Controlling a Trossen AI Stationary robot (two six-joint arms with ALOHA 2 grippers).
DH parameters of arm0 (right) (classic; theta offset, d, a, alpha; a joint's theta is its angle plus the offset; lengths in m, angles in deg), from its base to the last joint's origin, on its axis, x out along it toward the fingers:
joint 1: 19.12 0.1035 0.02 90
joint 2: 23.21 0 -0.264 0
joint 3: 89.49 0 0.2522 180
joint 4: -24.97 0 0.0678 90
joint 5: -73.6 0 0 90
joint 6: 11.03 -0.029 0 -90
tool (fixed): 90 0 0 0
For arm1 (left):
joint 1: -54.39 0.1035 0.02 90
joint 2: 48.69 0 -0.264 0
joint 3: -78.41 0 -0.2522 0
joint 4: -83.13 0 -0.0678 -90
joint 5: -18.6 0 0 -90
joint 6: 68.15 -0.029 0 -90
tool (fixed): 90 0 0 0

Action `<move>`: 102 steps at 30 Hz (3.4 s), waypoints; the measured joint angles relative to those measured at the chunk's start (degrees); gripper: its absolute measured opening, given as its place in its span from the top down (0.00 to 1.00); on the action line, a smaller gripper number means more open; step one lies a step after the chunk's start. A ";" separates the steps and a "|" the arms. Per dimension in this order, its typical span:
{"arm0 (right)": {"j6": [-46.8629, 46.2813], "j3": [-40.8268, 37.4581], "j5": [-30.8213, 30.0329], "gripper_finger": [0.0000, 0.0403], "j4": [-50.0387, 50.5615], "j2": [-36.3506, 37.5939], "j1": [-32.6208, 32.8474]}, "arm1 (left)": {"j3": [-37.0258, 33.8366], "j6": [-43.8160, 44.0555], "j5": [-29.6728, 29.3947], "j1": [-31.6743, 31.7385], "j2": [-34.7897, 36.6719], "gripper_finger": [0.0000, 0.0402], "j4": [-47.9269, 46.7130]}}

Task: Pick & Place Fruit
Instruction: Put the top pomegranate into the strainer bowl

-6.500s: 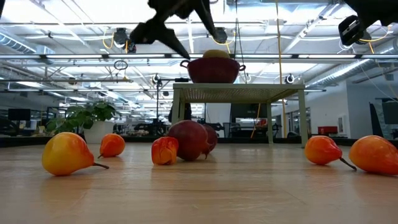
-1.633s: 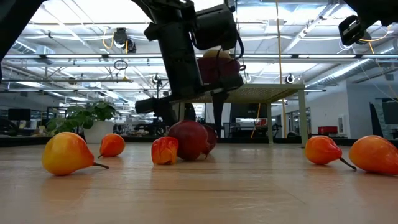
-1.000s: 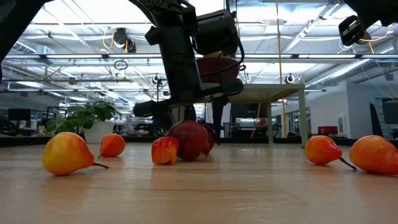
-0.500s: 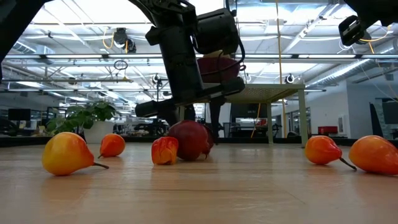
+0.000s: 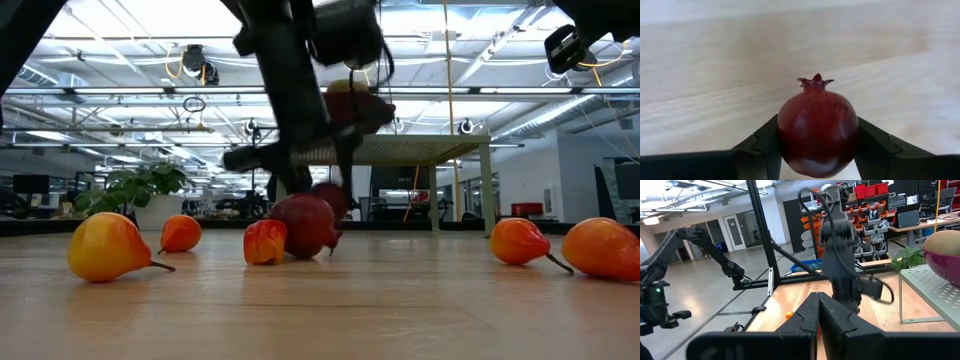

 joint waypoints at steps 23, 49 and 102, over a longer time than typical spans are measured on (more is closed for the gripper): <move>0.43 -0.02 -0.02 0.99 0.48 0.00 -0.01 | 0.65 -16.32 -24.97 -0.19 24.69 0.56 8.71; 1.94 -0.02 -0.05 0.99 0.80 0.00 -0.01 | 0.67 -47.33 -11.32 22.41 25.56 0.56 20.63; 1.52 -0.02 -0.03 0.99 0.80 0.00 0.00 | 27.74 -66.43 -9.76 22.50 6.04 0.46 -7.94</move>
